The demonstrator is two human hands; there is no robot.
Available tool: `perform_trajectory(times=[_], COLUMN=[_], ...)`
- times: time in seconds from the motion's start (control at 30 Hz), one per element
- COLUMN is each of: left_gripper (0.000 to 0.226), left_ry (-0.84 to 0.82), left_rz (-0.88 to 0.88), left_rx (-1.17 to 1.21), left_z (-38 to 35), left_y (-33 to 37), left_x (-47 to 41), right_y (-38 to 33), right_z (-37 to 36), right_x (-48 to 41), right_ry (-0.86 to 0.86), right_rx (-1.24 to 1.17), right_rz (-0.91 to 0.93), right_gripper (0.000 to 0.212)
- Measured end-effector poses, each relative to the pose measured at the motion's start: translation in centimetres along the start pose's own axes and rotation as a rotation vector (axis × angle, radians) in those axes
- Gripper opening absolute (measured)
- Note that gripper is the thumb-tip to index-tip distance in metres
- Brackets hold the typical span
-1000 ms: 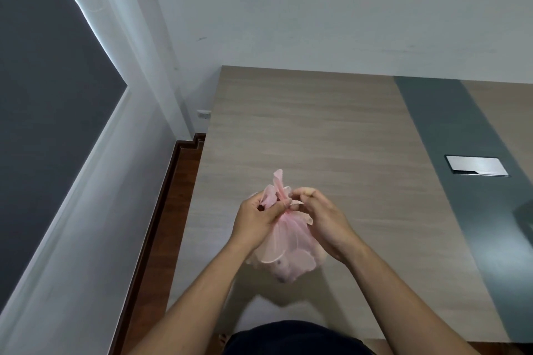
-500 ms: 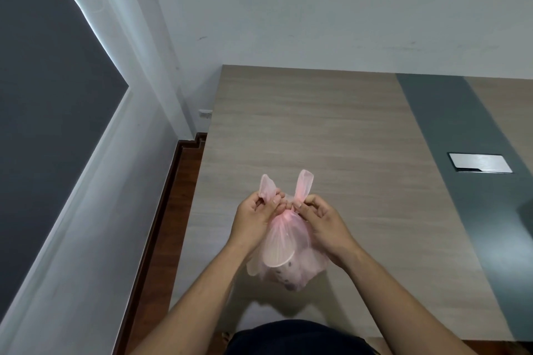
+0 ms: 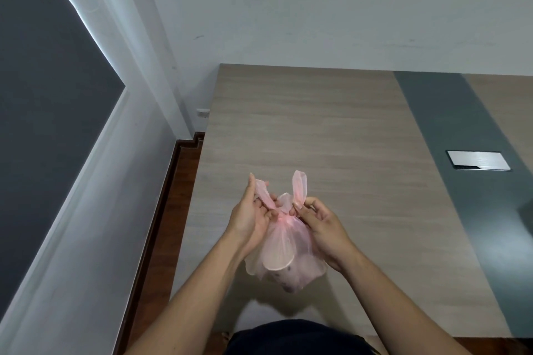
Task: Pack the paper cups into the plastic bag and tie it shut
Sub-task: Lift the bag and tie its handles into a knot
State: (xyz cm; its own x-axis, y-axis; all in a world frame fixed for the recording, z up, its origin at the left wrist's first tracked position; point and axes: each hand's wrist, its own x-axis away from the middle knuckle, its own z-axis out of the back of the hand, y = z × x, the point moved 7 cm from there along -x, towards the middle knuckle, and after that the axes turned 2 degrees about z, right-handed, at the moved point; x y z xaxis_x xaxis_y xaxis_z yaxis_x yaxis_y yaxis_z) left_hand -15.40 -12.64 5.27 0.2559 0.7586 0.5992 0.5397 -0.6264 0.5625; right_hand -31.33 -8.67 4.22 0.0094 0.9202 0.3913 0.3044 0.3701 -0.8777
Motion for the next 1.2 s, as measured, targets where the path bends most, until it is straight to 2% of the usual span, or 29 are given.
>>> perform_trajectory(times=[0.1, 0.2, 0.3, 0.37, 0.43, 0.47, 0.57, 0.73, 0.87, 0.97, 1.07, 1.2], left_gripper=[0.043, 0.041, 0.027, 0.021, 0.032, 0.038, 0.037, 0.013, 0.007, 0.005, 0.004, 0.010], left_ry=[-0.017, -0.019, 0.095, 0.226, 0.323, 0.347, 0.340, 0.244, 0.154, 0.145, 0.074, -0.021], left_rz=[-0.106, -0.267, -0.457, -0.606, -0.679, -0.698, -0.773, -0.510, -0.486, -0.406, -0.452, -0.532], left_rx=[-0.244, -0.724, -0.982, -1.257, -1.488, -1.526, -1.482, -1.112, -1.061, -0.864, -0.702, -0.654], left_z=[0.5, 0.7, 1.1, 0.7, 0.0, -0.3, -1.0, -0.1, -0.3, -0.3, -1.2, -2.1], left_y=[0.5, 1.3, 1.9, 2.3, 2.4, 2.5, 2.8, 2.8, 2.8, 2.2, 2.2, 2.6], left_x=[0.6, 1.5, 1.8, 2.3, 3.1, 3.4, 3.6, 1.3, 1.2, 1.5, 2.3, 3.0], right_y=[-0.1, -0.2, -0.2, -0.3, -0.6, -0.7, -0.9, -0.9, -1.1, -1.2, -1.2, -1.2], right_z=[0.1, 0.1, -0.2, -0.5, -0.9, -1.0, -1.4, -0.8, -0.5, -0.2, -0.1, 0.0], right_x=[-0.1, -0.3, -0.5, -0.6, -0.7, -0.7, -0.6, -0.8, -0.7, -0.7, -0.8, -1.1], right_ry=[0.027, 0.060, 0.067, 0.069, 0.066, 0.061, 0.038, 0.042, 0.007, 0.040, 0.074, 0.083], right_rx=[-0.072, -0.109, -0.124, -0.126, -0.142, -0.143, -0.079, -0.024, -0.014, 0.017, -0.032, -0.095], right_rz=[-0.016, -0.009, -0.002, 0.004, 0.016, 0.021, 0.028, 0.012, 0.015, 0.011, -0.008, -0.007], right_gripper=[0.018, 0.023, 0.026, 0.024, 0.024, 0.023, 0.019, 0.022, 0.026, 0.028, 0.030, 0.032])
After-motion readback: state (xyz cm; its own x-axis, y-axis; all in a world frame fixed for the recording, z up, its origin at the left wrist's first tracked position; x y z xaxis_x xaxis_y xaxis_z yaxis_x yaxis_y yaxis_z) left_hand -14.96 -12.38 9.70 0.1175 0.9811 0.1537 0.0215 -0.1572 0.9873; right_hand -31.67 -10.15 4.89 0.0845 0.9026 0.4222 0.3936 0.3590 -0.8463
